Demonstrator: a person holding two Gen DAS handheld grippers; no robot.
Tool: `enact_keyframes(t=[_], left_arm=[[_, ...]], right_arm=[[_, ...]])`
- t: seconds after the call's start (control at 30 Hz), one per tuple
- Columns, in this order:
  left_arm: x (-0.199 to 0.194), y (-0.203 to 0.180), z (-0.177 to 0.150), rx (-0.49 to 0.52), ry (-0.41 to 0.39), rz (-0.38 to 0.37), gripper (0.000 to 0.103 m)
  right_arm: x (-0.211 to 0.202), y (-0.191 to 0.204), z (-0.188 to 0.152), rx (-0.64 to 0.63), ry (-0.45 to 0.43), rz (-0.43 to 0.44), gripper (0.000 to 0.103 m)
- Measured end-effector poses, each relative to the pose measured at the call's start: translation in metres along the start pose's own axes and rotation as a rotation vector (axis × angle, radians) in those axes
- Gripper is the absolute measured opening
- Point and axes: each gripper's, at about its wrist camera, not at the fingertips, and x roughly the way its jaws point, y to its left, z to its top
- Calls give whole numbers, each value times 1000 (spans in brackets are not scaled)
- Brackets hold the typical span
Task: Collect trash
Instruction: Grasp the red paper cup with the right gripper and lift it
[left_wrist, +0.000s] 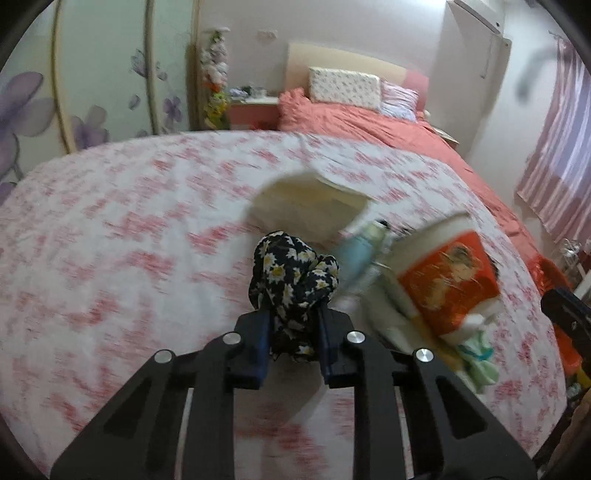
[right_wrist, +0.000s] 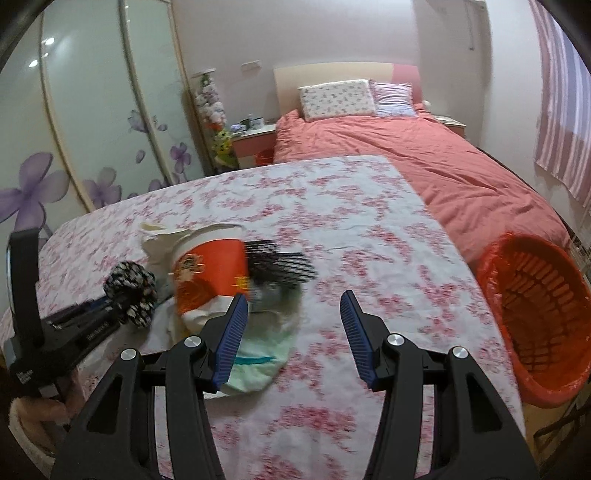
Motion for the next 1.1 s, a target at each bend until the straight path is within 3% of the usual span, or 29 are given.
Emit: enact_keyframes(t=[0.23,0.37,0.43,0.87,1.1], left_arm=[[5,57,9,-99,-1,104,22],[18,68,7,-122,27,115,23],[19,70,4,-116,23,119,24],[29,76,5,-167,47,76,30],[29,75,5,-166,47,77,31]], right_arm=[[22,31,1,-45,12,35,61],[36,47,2,-71,17,27,65],[39,51,2,-86,18,22,75],[65,76,-5,-228,57,-93,75],[65,78,-10,-247,59,-104,71]])
